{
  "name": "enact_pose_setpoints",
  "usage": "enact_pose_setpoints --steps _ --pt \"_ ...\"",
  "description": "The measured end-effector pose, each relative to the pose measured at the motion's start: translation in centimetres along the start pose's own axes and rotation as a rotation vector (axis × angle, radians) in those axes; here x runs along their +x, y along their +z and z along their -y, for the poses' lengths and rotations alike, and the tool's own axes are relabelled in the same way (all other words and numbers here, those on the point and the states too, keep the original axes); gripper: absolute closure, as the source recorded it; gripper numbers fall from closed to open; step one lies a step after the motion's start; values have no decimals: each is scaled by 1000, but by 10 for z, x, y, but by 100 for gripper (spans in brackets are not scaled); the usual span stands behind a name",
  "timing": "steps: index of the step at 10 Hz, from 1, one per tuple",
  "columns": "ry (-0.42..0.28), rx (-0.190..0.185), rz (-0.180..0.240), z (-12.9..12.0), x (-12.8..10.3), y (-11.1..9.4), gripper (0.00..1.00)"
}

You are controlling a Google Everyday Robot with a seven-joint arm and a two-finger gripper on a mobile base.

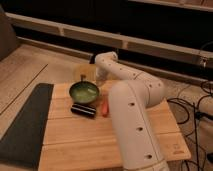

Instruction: Push the ceramic bowl across the table

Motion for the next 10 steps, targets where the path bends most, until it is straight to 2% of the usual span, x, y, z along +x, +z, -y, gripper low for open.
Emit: enact_pose_setpoints --steps 3,10 --pt "-21 -16 0 -15 -2 0 100" --pt "-7 -47 30 -12 -6 -19 98"
